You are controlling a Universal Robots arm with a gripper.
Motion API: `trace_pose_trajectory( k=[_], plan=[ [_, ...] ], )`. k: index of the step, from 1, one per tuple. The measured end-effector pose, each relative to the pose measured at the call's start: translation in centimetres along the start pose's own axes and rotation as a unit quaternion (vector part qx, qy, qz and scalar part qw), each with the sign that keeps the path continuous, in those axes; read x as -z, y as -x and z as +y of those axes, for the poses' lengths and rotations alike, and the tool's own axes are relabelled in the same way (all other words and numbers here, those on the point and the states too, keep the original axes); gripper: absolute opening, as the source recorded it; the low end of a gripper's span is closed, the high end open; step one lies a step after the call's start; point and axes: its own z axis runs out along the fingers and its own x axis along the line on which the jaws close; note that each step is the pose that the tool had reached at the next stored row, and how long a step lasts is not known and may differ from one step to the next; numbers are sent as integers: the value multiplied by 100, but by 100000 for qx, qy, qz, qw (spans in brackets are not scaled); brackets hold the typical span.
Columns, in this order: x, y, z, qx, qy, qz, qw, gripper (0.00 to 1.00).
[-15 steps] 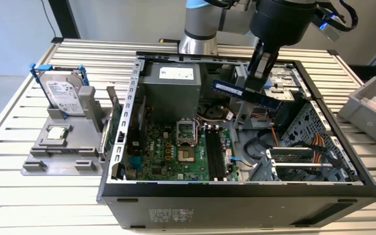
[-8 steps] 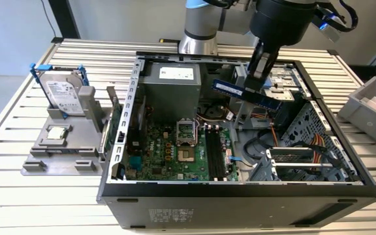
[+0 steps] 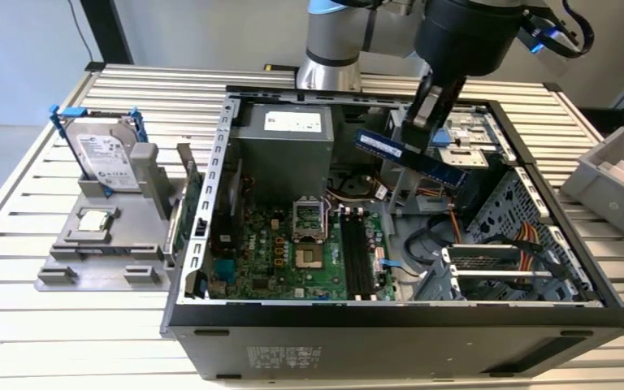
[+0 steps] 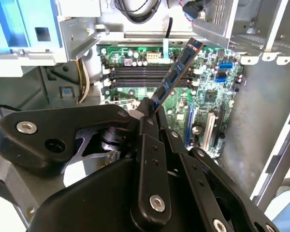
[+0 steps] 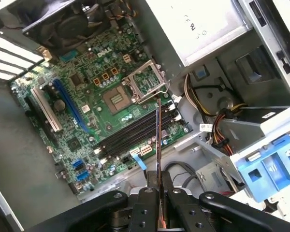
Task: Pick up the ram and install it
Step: 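Insert the ram into the slot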
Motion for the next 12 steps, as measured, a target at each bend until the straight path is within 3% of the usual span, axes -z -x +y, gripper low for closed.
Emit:
trace_pose_trajectory(
  k=[7,12],
  plan=[
    [-4,0,0,-4803,72,-89,99885,0],
    [-7,0,0,-7739,120,-149,99700,0]
  ],
)
